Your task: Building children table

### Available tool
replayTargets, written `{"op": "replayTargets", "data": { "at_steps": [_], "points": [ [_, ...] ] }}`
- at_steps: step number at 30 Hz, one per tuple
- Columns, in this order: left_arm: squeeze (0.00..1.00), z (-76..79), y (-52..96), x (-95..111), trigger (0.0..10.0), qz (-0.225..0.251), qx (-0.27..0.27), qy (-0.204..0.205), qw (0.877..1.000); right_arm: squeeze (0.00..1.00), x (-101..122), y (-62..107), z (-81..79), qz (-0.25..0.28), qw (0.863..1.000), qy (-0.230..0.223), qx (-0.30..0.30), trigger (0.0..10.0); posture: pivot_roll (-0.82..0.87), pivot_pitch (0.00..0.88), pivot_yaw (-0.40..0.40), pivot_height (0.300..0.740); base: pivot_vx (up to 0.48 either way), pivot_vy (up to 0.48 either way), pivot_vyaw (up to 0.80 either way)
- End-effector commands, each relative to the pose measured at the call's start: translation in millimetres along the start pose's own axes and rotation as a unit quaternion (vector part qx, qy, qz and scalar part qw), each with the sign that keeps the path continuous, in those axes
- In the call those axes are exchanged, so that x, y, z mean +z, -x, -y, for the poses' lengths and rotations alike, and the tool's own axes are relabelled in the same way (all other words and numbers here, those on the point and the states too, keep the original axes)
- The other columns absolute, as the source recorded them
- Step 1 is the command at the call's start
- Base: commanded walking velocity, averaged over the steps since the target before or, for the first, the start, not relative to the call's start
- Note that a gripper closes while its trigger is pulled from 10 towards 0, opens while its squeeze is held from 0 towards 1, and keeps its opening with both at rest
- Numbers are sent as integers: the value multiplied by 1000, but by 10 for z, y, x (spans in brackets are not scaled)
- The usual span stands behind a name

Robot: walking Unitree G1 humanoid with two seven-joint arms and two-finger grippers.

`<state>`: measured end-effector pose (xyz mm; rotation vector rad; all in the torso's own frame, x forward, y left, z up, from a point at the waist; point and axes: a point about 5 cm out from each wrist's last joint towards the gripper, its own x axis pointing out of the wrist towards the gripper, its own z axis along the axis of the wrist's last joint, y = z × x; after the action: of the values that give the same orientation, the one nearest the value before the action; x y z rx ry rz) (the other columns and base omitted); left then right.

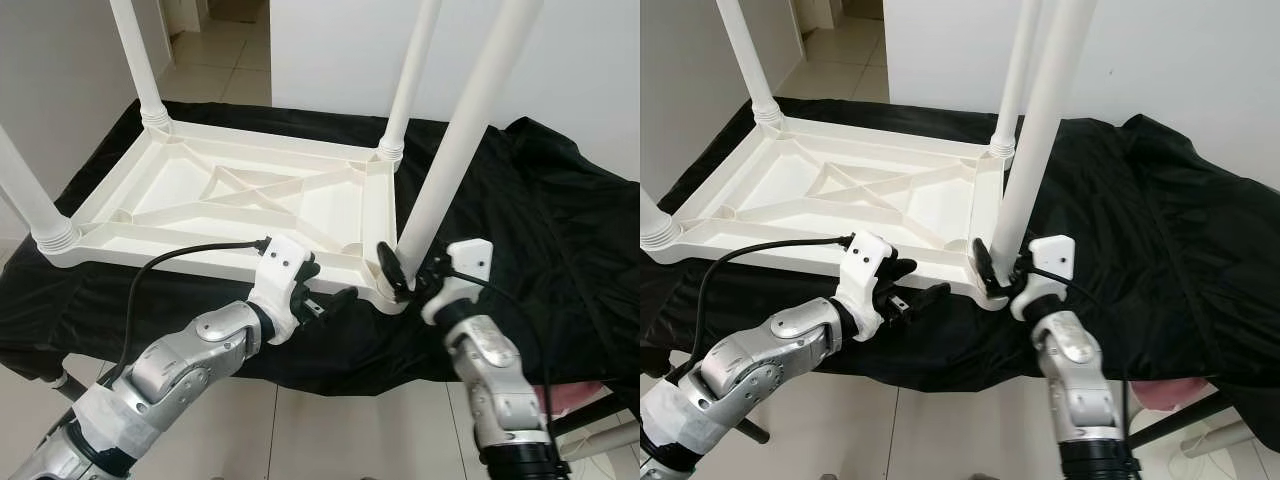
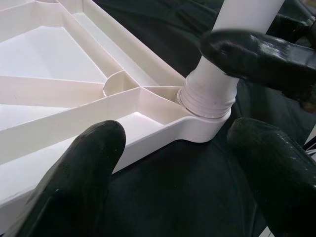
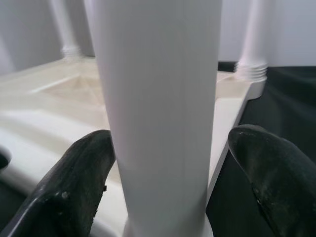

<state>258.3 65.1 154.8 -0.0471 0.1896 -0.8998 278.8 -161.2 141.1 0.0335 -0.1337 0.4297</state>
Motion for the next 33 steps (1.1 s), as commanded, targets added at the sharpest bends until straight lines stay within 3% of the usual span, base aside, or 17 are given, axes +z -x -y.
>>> {"op": "replayTargets", "data": {
  "at_steps": [1, 8, 18, 19, 20, 22, 24, 32, 33],
  "points": [
    [0, 170, 47, -3, 10000, -5, -177, -12, 984, 0, -32, 9, 44, -11, 998, -18, 61, 10000, -28, 0, -34, 740, 0, 0, 0],
    [0, 183, 97, -17, 10000, -9, -186, -24, 982, 0, -68, -41, 103, -45, 986, -9, 159, 10000, -20, 0, -36, 740, 0, 0, 0],
    [0, 179, 80, -12, 10000, -2, -177, -45, 983, 0, -109, -208, 193, -53, 980, 24, 190, 10000, -13, 0, -37, 740, 0, 0, 0],
    [0, 177, 80, -12, 10000, -2, -176, -46, 983, 0, -118, -218, 201, -55, 980, 27, 187, 4745, -13, 0, -37, 740, 0, 0, 0],
    [0, 173, 83, -12, 10000, -2, -175, -47, 983, 0, -129, -224, 205, -57, 980, 28, 187, 3961, -10, 0, -38, 740, 0, 0, 0],
    [0, 173, 83, -12, 10000, -2, -175, -47, 983, 0, -129, -224, 205, -57, 980, 28, 187, 3961, -10, 0, -38, 740, 0, 0, 0],
    [0, 170, 89, -13, 10000, -2, -174, -48, 984, 0, -177, -214, 211, -65, 981, 30, 183, 0, -5, 0, -37, 740, 0, 0, 0],
    [0, 160, 103, -21, 10000, -4, -171, -50, 984, 0, -272, -140, 178, -72, 982, 20, 174, 0, -7, 0, -33, 740, 0, 0, 0],
    [0, 157, 103, -22, 10000, -4, -171, -51, 984, 0, -279, -140, 175, -68, 983, 18, 169, 4157, -7, 0, -33, 740, 0, 0, 0]
  ]
}}
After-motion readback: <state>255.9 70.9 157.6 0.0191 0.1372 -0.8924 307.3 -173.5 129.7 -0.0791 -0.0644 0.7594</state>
